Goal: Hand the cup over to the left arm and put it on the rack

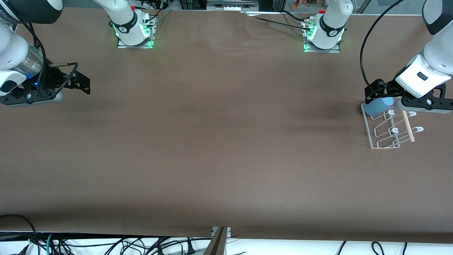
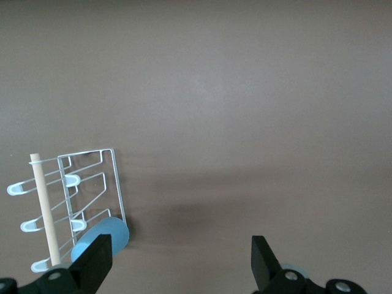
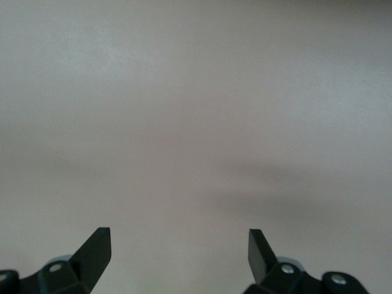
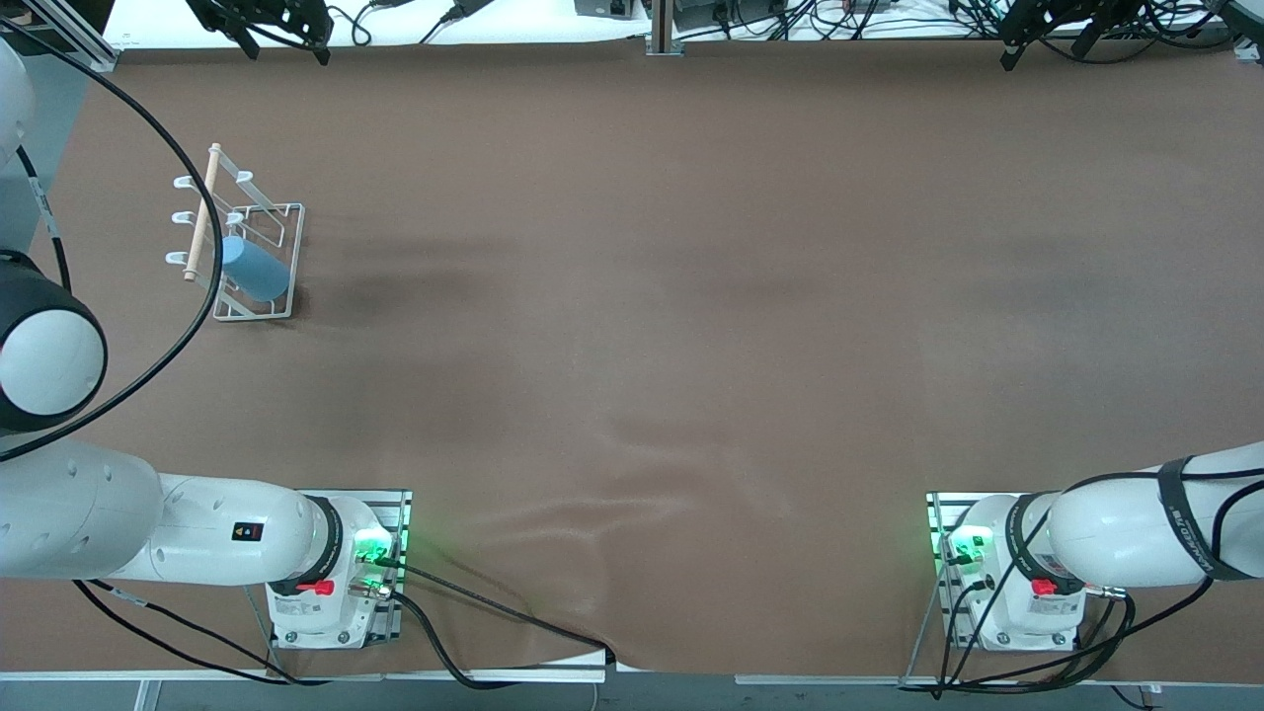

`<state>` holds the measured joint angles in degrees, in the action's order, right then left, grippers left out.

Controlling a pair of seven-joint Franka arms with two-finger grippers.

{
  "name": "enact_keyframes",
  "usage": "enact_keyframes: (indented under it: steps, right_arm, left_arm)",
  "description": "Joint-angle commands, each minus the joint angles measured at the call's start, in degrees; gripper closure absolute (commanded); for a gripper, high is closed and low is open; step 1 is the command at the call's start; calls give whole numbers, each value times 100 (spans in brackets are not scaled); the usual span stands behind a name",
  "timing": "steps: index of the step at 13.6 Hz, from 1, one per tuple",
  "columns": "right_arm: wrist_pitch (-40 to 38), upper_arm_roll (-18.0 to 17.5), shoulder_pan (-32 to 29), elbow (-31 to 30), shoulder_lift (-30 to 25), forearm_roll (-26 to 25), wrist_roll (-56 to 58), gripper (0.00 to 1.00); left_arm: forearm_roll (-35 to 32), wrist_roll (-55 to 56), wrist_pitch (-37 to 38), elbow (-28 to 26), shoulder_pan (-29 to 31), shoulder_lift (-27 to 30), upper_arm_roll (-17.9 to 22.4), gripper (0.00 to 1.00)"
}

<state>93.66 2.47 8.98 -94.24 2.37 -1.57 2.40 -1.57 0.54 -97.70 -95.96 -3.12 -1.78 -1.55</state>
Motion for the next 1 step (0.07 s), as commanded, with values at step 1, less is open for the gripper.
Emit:
enact_keyframes:
  steps: [1]
  right_arm:
    - [-103,-18,-2,117,-8,-63,50,1]
  left_arm:
    - [86,16,-135,-204,-75,134,85,0]
